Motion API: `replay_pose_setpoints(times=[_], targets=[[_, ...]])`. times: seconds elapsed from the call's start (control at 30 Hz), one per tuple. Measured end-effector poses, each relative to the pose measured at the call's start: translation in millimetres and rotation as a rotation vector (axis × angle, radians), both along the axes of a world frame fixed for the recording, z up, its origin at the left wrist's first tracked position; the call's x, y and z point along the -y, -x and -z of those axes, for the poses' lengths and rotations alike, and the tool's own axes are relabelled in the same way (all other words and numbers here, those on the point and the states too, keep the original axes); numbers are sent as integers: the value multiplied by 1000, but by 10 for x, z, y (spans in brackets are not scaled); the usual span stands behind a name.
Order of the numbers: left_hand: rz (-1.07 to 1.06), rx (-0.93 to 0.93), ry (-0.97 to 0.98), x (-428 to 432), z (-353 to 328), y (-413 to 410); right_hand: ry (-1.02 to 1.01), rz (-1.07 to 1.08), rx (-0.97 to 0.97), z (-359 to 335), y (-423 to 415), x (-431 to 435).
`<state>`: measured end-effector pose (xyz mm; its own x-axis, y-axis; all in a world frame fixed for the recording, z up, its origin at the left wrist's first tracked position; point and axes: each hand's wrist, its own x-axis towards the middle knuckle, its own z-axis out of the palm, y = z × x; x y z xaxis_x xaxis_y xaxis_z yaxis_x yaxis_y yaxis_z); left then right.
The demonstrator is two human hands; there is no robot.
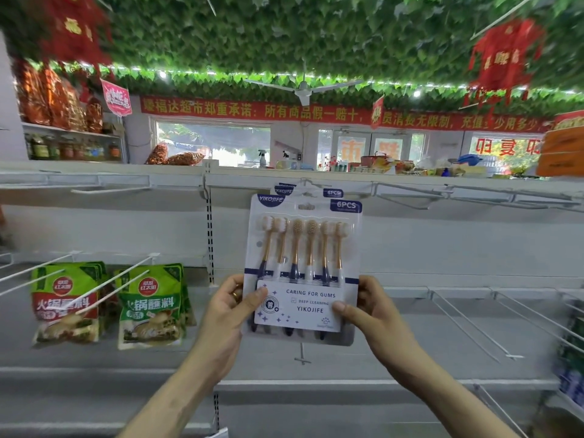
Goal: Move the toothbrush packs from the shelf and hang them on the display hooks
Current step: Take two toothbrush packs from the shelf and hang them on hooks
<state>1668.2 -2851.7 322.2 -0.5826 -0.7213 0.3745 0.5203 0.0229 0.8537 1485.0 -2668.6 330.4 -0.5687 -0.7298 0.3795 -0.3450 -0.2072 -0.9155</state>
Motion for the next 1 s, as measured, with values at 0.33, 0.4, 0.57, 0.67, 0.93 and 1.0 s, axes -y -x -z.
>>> replay_pose_setpoints(times=[0.33, 0.4, 0.57, 0.67, 0.93, 1.0], targets=[[-152, 249, 334, 13, -151, 66, 26, 24, -24, -95, 159, -25], [-162, 288, 367, 30, -167, 69, 19, 38, -49, -114, 184, -15], [-182, 315, 409, 57, -200, 117, 12, 69, -89, -139, 207, -13], [-184, 310, 406, 82, -190, 142, 16, 68, -82, -131, 222, -14], [-240, 394, 427, 323, -220, 365, -73, 137, -159, -147, 475, 250], [-274, 438, 432, 466, -235, 503, -129, 181, -219, -174, 604, 399]])
